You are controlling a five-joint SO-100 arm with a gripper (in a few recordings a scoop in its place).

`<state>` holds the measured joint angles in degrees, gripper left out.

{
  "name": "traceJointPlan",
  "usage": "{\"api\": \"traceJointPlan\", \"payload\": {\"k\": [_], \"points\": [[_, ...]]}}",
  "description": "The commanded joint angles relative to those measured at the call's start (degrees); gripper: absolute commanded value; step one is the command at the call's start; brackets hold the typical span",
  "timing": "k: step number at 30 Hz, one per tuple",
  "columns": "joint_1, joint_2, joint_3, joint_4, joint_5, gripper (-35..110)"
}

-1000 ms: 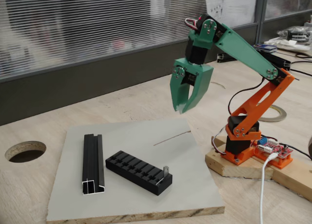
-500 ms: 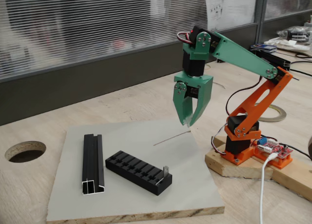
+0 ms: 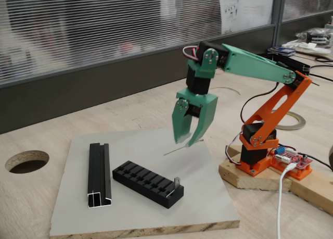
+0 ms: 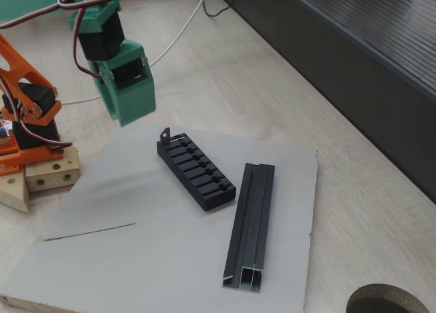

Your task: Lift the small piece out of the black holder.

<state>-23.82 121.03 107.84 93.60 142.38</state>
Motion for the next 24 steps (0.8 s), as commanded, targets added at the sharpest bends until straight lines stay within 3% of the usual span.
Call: {"api": "traceJointPlan", "payload": {"k": [1, 8, 18, 24], "points": [[-6.6, 1.1, 1.2, -1.1, 8.3, 26], [-13.0, 0.2, 1.2, -1.8, 15.1, 26], [-12.3, -6.0, 3.0, -2.3, 18.3, 26], [-12.2, -6.9, 3.5, -12.0, 18.4, 26]]}}
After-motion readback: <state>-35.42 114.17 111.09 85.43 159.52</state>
